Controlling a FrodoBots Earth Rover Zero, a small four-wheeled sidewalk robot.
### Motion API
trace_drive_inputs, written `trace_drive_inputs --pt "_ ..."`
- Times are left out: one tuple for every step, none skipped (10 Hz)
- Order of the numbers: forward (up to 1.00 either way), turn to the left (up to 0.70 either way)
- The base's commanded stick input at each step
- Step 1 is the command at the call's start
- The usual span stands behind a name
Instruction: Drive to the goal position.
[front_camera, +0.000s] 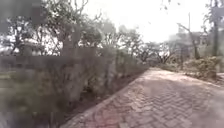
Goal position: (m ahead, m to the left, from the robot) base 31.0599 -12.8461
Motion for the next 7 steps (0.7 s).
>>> trace_drive_inputs --pt "-0.85 0.0" --pt "-0.85 0.0" --pt "-0.85 0.0" --pt "-0.85 0.0" --pt "-0.85 0.0" --pt "-0.85 0.0" --pt "-0.85 0.0"
